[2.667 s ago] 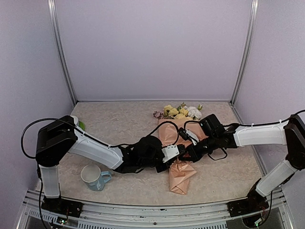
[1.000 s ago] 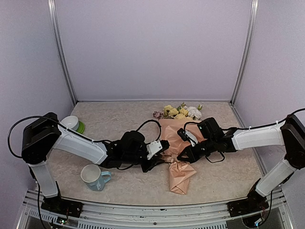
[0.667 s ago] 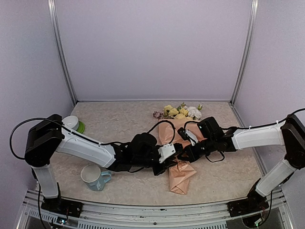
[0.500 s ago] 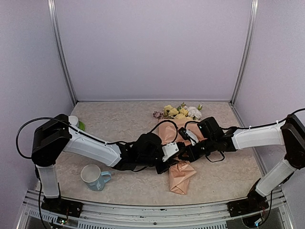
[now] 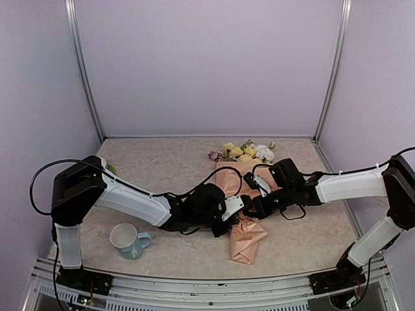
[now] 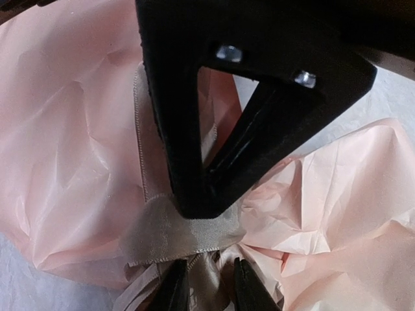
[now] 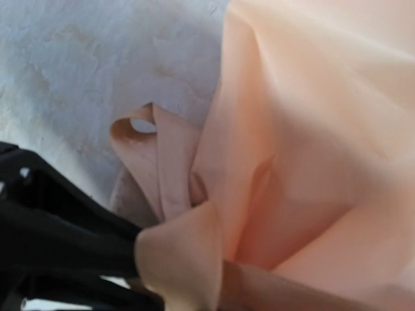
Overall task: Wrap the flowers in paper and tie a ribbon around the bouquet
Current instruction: Tie the half-tied ribbon around the folded bouquet.
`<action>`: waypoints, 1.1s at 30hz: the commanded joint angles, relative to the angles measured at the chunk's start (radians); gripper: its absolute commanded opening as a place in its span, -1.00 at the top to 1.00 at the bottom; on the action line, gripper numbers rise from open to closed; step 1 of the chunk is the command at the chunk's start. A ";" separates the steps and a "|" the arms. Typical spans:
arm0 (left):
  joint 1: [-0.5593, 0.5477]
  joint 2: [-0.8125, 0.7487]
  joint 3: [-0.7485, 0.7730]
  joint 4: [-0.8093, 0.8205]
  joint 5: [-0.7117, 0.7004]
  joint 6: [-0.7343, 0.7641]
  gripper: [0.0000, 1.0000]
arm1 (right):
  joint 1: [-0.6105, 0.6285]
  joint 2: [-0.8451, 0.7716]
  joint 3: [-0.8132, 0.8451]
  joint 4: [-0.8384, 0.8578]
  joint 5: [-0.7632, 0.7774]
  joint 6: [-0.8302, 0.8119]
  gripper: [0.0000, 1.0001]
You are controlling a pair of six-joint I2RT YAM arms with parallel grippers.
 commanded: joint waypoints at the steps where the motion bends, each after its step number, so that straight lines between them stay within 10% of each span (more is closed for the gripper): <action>1: 0.006 0.029 0.023 -0.004 0.007 -0.018 0.49 | -0.006 -0.011 0.014 0.005 -0.014 0.005 1.00; 11: 0.005 0.033 0.035 0.011 0.014 -0.013 1.00 | -0.006 -0.020 0.009 0.004 -0.020 0.003 1.00; 33: 0.027 -0.128 -0.153 0.066 0.092 -0.030 0.98 | -0.024 -0.037 -0.005 -0.001 -0.062 -0.013 1.00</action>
